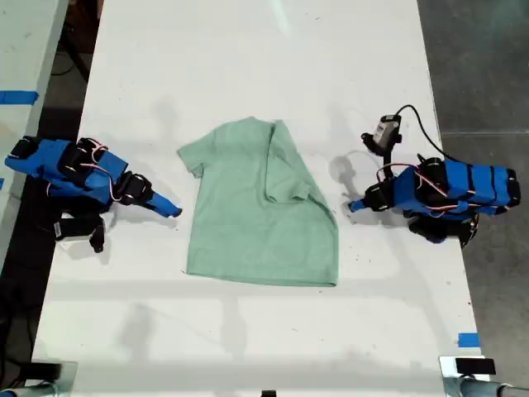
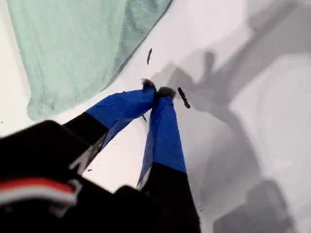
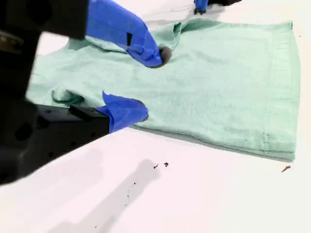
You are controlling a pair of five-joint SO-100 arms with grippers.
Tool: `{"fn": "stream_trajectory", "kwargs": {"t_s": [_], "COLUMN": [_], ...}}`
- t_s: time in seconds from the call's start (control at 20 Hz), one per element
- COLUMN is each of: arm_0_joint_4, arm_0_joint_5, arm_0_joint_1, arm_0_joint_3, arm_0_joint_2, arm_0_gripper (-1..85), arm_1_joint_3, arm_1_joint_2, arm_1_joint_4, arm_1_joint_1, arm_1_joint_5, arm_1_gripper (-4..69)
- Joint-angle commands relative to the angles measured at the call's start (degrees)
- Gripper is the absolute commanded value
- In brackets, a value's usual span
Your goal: Fold t shirt
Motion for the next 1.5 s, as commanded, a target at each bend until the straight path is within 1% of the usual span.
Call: {"fn": "stream_trajectory", "kwargs": {"t_s": [0.0,0.55,1.45], "arm_0_joint_4": [0.1,0.1,0.1], "arm_0_joint_5": [0.4,0.4,0.4], "arm_0_joint_1": [-1.2,-1.2,-1.2], "arm_0_joint_3": [-0.7,-0.7,-0.7], "arm_0_joint_2": [0.4,0.4,0.4], "arm_0_gripper": [14.3,14.3,14.3], "arm_1_joint_3": [2.9,2.9,2.9], "arm_1_joint_2": [0.8,0.8,0.8], "arm_1_joint_4": [0.3,0.3,0.3], "arm_1_joint_1": [2.0,1.6,1.3], "arm_1_joint_5": [-1.7,-4.7,-5.1], "arm_1_gripper": [6.2,6.3,6.2]}}
